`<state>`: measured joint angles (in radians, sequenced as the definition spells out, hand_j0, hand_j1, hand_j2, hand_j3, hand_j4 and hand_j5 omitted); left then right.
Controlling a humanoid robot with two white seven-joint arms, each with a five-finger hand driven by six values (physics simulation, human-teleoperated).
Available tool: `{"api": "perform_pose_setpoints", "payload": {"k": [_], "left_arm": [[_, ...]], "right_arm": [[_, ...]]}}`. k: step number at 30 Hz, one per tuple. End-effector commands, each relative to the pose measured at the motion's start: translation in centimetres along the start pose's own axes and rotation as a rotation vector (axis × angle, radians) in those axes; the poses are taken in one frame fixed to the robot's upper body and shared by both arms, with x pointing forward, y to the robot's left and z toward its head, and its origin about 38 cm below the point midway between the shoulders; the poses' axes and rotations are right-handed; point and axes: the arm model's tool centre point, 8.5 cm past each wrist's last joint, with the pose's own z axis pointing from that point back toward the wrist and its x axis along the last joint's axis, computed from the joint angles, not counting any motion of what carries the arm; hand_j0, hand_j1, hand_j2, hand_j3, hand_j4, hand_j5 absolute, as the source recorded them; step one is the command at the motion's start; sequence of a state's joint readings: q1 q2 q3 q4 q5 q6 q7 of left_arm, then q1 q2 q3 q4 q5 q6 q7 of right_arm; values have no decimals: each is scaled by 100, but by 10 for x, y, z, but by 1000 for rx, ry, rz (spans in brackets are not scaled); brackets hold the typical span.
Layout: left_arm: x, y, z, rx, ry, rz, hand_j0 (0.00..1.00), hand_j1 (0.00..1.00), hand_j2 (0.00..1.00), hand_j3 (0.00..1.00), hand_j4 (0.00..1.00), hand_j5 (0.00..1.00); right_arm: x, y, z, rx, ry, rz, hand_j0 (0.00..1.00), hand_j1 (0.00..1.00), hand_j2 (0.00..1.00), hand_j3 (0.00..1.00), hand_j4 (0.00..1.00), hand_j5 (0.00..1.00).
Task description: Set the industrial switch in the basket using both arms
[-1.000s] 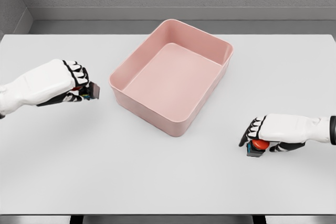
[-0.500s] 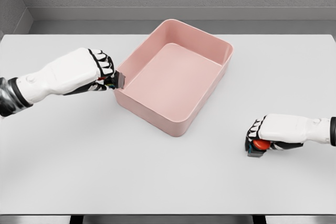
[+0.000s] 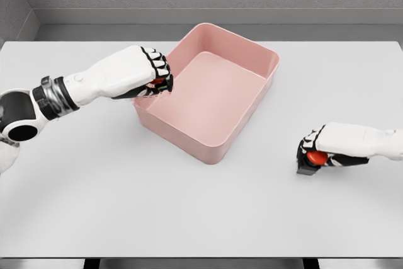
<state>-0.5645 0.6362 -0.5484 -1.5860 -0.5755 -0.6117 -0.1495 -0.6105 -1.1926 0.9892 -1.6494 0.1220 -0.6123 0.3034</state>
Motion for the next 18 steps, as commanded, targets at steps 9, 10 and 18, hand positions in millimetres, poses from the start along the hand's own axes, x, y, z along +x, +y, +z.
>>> {"api": "perform_pose_setpoints", "payload": {"k": [9,10,18], "left_arm": [[7,-66,-57,-125,-23,130,36,36,36,36,36,36],[9,-69,-61,-133,-26,124,36,36,36,36,36,36],[11,-64,-67,-135,-45,107,67,67,67,67,67,67]], "right_arm": [[0,-20,0,-68,-14,-13,48,48,48,48,48,48],[1,-21,-2,-73,-17,-12,48,48,48,48,48,48],[1,-29,-6,-114,-35,-32,48,48,48,48,48,48]]}}
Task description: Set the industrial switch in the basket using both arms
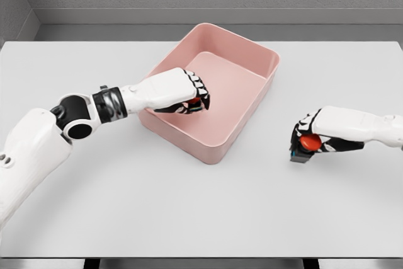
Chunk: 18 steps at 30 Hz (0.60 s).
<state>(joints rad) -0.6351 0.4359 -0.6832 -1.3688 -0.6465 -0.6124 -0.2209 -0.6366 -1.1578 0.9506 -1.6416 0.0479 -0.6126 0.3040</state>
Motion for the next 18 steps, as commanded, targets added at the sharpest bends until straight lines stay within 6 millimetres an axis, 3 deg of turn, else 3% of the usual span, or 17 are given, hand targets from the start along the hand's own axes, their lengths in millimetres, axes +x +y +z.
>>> {"api": "perform_pose_setpoints", "payload": {"k": [1,2,7,15,16,17,18], "left_arm": [[2,1,-2,7,-6,5,73,73,73,73,73,73],[2,2,-1,10,-5,4,79,79,79,79,79,79],[5,16,-4,32,-21,-23,79,79,79,79,79,79],[7,18,-8,37,-29,-26,85,85,85,85,85,85],[7,23,-6,47,-31,-31,85,85,85,85,85,85],[24,38,-1,77,-80,-71,87,87,87,87,87,87],[20,48,28,63,-71,-97,100,100,100,100,100,100]], "right_arm": [[1,-4,-3,-20,-9,-7,48,48,48,48,48,48],[1,-5,-4,-24,-12,-9,48,48,48,48,48,48],[2,-12,-9,-44,-23,-3,48,48,48,48,48,48],[5,-22,-17,-77,-50,-3,48,48,48,48,48,48],[5,-22,-18,-79,-53,-3,48,48,48,48,48,48],[5,-24,-19,-83,-54,0,48,48,48,48,48,48],[4,-25,-18,-85,-50,0,48,48,48,48,48,48]]}}
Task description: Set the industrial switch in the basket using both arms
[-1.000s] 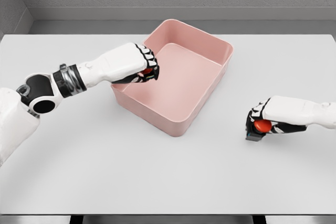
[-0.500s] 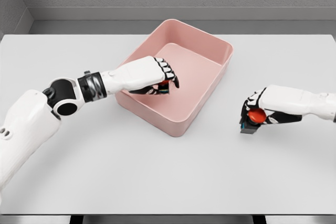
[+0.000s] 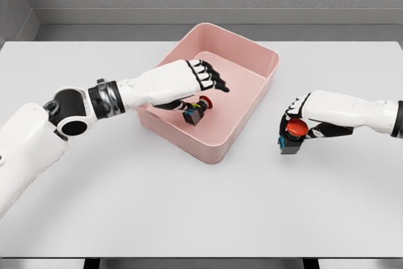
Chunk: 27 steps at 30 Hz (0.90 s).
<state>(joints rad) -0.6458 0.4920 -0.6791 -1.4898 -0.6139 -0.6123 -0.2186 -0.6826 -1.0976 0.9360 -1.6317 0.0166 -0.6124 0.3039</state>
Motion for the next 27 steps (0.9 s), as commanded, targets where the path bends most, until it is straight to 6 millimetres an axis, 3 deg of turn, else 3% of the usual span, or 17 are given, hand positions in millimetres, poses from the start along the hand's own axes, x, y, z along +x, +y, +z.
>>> {"api": "perform_pose_setpoints", "payload": {"k": [1,3,5,7,12,27], "left_arm": [[10,33,50,-14,-28,-63,100,100,100,100,100,100],[13,47,102,-105,-5,-93,100,100,100,100,100,100],[7,47,139,-101,56,-75,100,100,100,100,100,100],[-1,64,171,-52,117,-113,100,100,100,100,100,100],[0,53,172,-67,120,-88,100,100,100,100,100,100],[3,49,163,-56,100,-76,100,100,100,100,100,100]], "right_arm": [[0,-1,-2,-10,-3,-10,48,48,48,48,48,48],[-1,-1,-3,-13,-5,-11,48,48,48,48,48,48],[-2,-4,-2,-24,-2,-14,48,48,48,48,48,48],[-3,-5,-2,-30,0,-15,48,48,48,48,48,48],[-1,-12,-14,-53,-26,-15,48,48,48,48,48,48],[3,-34,-30,-102,-65,12,47,47,47,47,47,47]]}}
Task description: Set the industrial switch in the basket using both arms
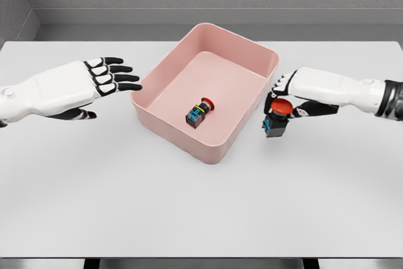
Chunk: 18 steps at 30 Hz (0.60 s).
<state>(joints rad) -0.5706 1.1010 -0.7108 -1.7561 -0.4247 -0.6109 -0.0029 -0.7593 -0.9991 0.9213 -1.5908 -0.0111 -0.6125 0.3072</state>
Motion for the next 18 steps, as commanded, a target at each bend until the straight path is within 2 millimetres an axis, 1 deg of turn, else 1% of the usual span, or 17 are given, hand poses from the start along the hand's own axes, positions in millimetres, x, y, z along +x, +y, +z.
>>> {"api": "perform_pose_setpoints", "payload": {"k": [1,3,9,10,13,14,18], "left_arm": [[1,0,-2,8,-3,7,100,100,100,100,100,100],[1,0,-2,8,-5,8,100,100,100,100,100,100],[2,0,-5,15,-10,12,100,100,100,100,100,100],[2,0,-5,15,-10,12,100,100,100,100,100,100],[2,0,-5,15,-10,12,100,100,100,100,100,100],[2,0,-5,14,-10,11,100,100,100,100,100,100],[2,-1,-5,14,-11,12,100,100,100,100,100,100]], "right_arm": [[1,-2,-3,-11,-9,-6,47,47,47,47,47,47],[3,-5,-10,-21,-26,0,47,47,47,47,47,47],[5,-13,-11,-33,-33,5,48,48,48,48,48,48],[6,-14,-15,-38,-43,6,47,47,47,47,47,47],[8,-21,-18,-51,-52,14,48,48,48,48,48,48],[10,-26,-23,-60,-68,22,47,47,47,47,47,47],[12,-29,-27,-65,-77,27,47,47,47,47,47,47]]}}
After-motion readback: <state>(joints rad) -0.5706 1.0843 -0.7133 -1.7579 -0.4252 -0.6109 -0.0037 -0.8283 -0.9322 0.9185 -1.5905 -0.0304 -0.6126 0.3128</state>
